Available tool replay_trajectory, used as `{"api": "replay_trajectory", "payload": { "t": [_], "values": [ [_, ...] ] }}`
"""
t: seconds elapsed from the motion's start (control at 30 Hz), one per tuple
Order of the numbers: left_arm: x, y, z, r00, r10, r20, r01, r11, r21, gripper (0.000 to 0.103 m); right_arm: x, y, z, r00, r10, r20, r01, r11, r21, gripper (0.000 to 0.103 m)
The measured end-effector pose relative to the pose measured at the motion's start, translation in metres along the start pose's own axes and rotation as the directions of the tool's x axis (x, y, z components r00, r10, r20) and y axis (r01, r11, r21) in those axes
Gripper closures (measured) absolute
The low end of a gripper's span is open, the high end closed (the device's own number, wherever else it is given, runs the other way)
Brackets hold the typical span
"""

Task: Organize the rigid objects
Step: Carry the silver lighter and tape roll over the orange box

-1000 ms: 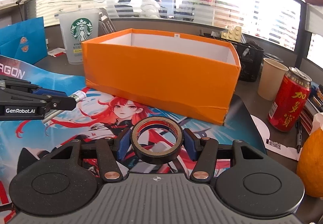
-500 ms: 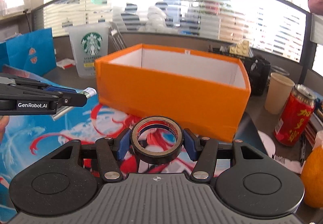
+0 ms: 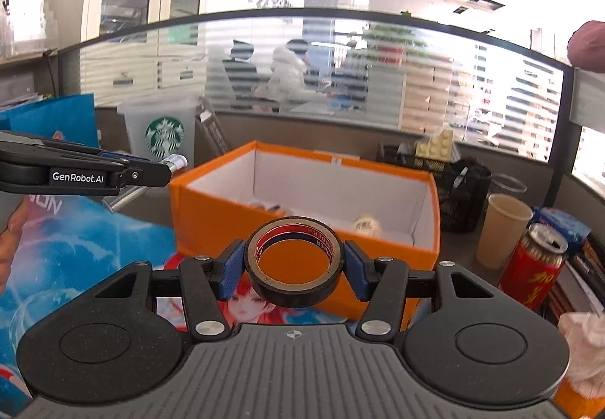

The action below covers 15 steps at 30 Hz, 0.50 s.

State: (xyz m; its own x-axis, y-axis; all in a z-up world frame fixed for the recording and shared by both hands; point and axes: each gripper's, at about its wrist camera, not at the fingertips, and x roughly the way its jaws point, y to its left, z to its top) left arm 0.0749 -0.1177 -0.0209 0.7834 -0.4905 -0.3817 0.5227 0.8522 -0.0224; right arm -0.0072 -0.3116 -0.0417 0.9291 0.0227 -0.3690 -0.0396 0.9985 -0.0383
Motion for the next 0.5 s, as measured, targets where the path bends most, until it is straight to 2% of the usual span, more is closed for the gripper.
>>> {"api": "replay_trajectory", "payload": {
  "t": [0.4,0.5],
  "values": [
    [0.033,-0.007,0.025,1.000,-0.030,-0.006,0.030,1.000,0.001,0.082,0.010,-0.020,0.024,0.999,-0.011,0.041,0.010,1.000,0.023,0.051],
    [0.046,-0.005,0.039,1.000,-0.012,-0.006,0.012,1.000,0.023,0.082,0.014,-0.028,0.036,0.999,-0.011,0.046,0.010,1.000,0.018,0.051]
  ]
}}
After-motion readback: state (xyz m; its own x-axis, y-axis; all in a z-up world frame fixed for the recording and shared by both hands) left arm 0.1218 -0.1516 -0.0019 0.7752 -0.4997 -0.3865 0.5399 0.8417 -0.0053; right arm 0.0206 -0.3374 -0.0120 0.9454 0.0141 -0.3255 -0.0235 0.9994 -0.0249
